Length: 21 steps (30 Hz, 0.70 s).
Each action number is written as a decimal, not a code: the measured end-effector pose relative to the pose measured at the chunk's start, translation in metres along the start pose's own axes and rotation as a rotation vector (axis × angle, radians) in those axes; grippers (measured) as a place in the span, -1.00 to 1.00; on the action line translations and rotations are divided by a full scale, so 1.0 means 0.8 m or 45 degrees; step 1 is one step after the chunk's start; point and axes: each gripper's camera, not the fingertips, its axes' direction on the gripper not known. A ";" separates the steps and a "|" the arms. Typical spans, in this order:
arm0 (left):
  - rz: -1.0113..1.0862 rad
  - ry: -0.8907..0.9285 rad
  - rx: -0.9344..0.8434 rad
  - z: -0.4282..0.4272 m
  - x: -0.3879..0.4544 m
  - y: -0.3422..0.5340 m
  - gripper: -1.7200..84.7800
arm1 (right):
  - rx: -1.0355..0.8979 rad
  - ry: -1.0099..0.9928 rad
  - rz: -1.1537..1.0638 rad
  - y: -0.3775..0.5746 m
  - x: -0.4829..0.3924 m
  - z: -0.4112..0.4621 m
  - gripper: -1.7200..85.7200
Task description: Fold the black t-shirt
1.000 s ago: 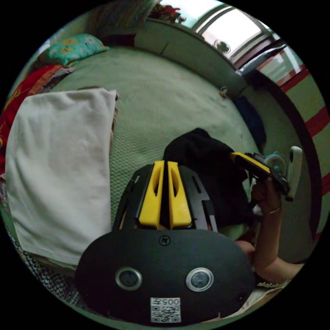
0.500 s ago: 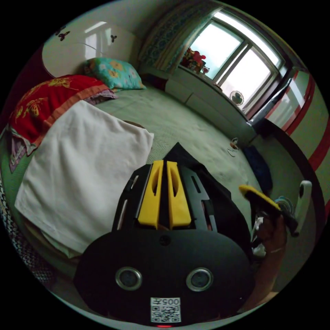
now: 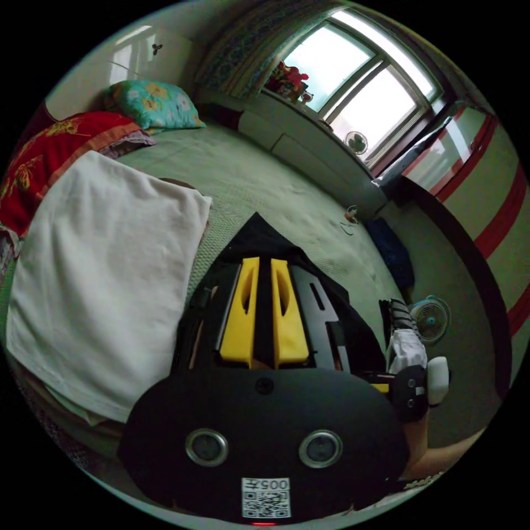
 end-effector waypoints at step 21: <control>0.124 0.001 -0.096 0.020 0.037 0.005 -0.84 | 0.811 -0.051 1.337 0.262 0.204 -0.087 -1.00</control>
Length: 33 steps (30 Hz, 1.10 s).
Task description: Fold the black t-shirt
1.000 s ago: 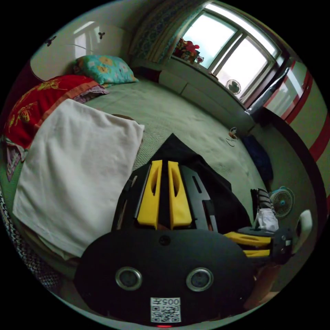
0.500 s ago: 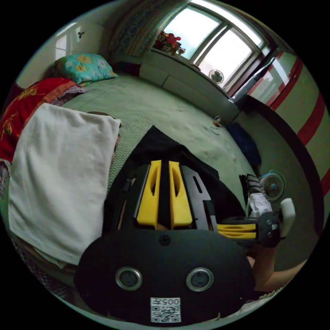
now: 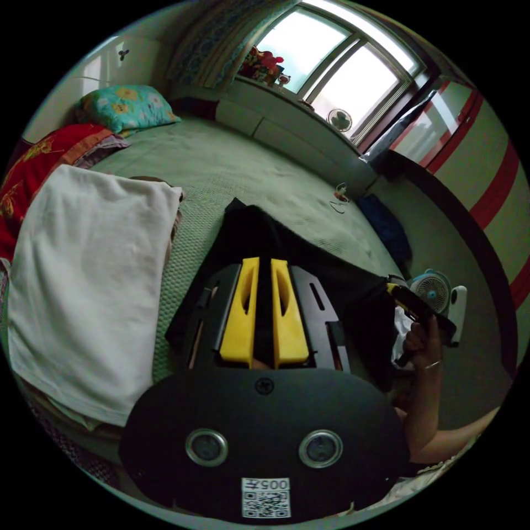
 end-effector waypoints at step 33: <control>-0.021 0.004 -0.110 0.038 0.036 0.007 -0.81 | -0.791 0.067 -1.079 0.060 -0.195 0.208 -0.82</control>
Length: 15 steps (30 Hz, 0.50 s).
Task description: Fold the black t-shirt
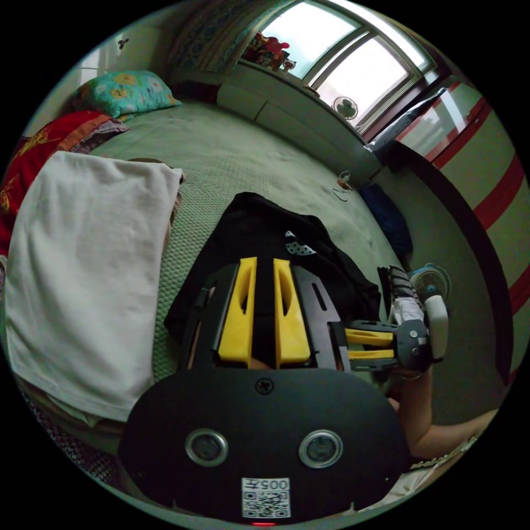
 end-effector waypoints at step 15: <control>0.131 -0.019 -0.130 0.034 0.064 0.003 -0.81 | 0.352 -0.135 0.328 -0.038 0.022 -0.009 -1.00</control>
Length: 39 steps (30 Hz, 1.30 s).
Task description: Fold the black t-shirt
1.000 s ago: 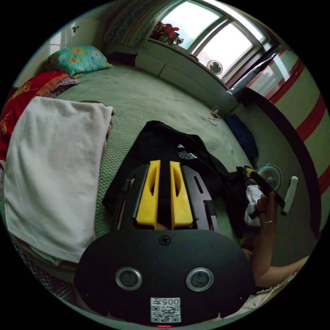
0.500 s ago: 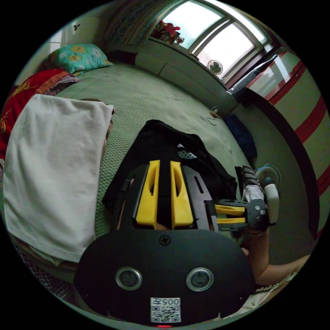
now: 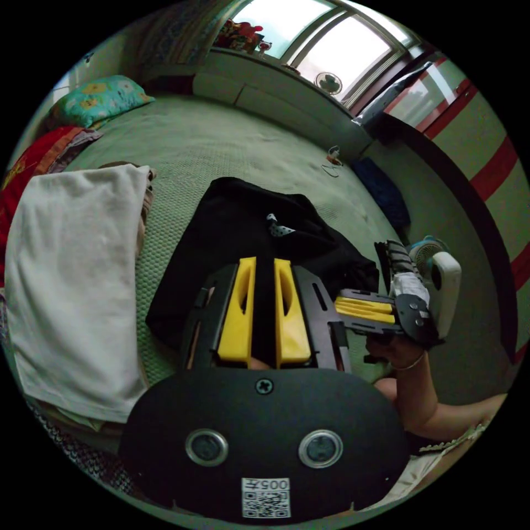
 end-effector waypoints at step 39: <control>-0.214 -0.746 0.131 0.016 0.093 0.003 -0.97 | 0.110 0.475 0.511 -0.002 0.015 -0.092 -0.82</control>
